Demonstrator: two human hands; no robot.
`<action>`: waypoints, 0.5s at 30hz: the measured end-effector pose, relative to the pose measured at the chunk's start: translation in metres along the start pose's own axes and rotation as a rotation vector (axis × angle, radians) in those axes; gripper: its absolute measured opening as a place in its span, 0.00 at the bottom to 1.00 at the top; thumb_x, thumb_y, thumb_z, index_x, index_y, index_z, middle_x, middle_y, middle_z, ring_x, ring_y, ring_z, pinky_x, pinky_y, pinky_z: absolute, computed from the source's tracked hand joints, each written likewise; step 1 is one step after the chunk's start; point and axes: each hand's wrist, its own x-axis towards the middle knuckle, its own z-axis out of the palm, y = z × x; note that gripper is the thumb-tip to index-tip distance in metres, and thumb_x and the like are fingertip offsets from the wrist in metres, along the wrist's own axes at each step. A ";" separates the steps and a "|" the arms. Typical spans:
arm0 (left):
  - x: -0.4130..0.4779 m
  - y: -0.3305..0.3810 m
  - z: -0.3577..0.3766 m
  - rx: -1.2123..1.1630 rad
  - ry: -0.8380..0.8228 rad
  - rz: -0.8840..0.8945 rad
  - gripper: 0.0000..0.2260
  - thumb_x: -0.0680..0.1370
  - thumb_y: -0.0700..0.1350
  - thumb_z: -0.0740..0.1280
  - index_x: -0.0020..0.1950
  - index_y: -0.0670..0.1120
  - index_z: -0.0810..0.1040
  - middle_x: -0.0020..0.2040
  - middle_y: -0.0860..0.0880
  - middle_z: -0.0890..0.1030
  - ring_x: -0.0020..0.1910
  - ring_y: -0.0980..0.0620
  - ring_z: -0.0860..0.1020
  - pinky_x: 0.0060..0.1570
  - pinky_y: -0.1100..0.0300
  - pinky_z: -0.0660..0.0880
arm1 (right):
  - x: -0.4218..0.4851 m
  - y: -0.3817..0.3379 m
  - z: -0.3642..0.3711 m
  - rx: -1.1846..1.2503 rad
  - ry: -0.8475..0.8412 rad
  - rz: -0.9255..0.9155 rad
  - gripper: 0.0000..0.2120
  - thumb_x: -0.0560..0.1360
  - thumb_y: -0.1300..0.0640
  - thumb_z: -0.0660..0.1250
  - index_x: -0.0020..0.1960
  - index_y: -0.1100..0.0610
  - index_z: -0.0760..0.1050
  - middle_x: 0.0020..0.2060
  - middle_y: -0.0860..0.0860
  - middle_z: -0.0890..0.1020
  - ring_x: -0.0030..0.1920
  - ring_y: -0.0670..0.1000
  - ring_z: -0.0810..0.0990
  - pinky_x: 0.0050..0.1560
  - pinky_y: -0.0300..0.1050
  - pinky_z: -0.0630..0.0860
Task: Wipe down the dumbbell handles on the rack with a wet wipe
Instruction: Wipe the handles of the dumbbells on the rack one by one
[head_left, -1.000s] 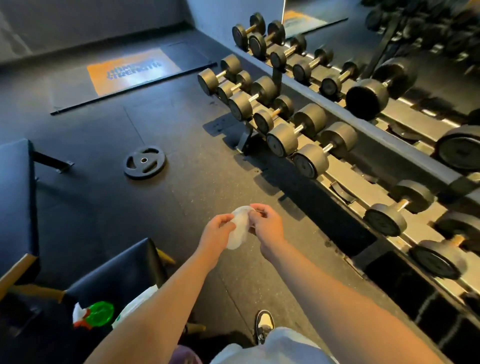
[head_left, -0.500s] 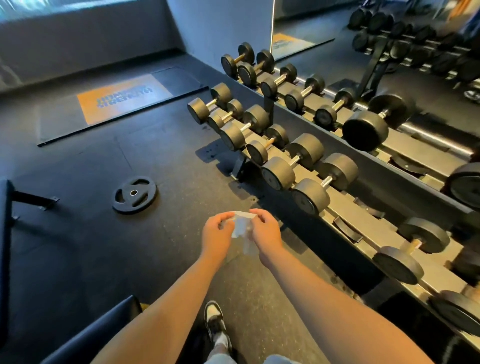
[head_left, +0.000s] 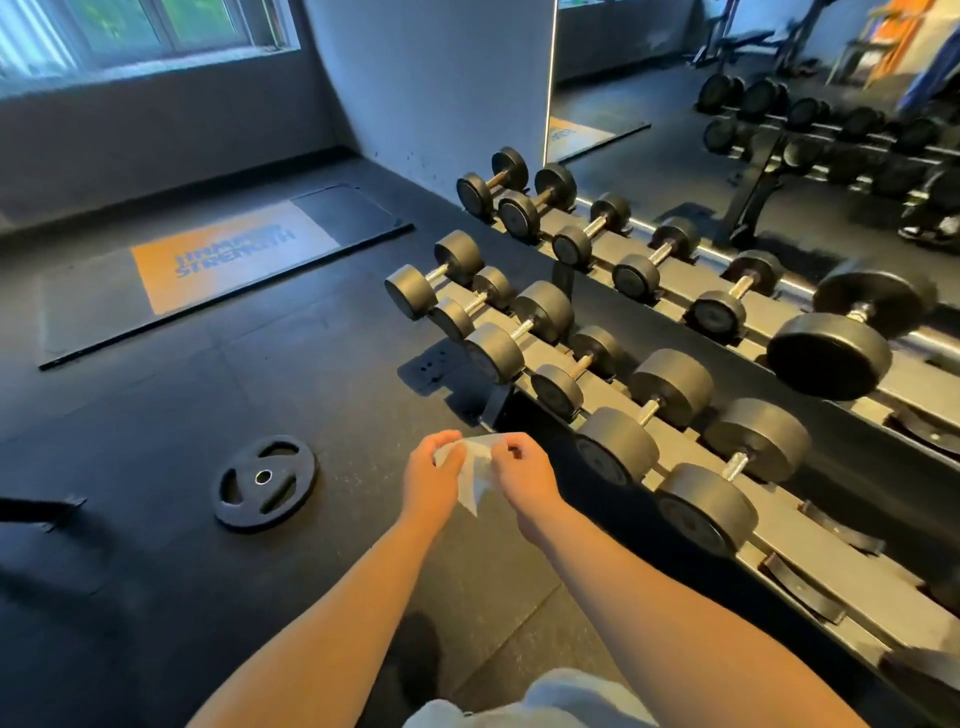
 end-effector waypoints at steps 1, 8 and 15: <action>0.014 -0.001 -0.004 -0.004 -0.016 -0.022 0.15 0.84 0.47 0.64 0.71 0.49 0.73 0.62 0.49 0.77 0.56 0.54 0.78 0.45 0.67 0.76 | 0.013 -0.007 0.010 0.004 0.012 0.012 0.09 0.82 0.57 0.60 0.56 0.54 0.78 0.48 0.52 0.81 0.45 0.49 0.79 0.39 0.39 0.74; 0.146 -0.008 -0.006 0.016 -0.125 -0.158 0.19 0.81 0.54 0.68 0.68 0.58 0.64 0.64 0.50 0.74 0.59 0.50 0.77 0.59 0.48 0.80 | 0.135 -0.056 0.057 0.039 0.033 0.061 0.10 0.83 0.57 0.58 0.59 0.54 0.76 0.50 0.52 0.79 0.47 0.49 0.77 0.38 0.41 0.72; 0.313 0.020 0.008 -0.044 0.059 -0.125 0.12 0.82 0.43 0.67 0.63 0.53 0.71 0.59 0.50 0.74 0.54 0.53 0.75 0.50 0.57 0.78 | 0.289 -0.100 0.085 0.041 0.106 0.075 0.06 0.82 0.58 0.62 0.58 0.53 0.73 0.49 0.49 0.77 0.42 0.44 0.74 0.31 0.33 0.70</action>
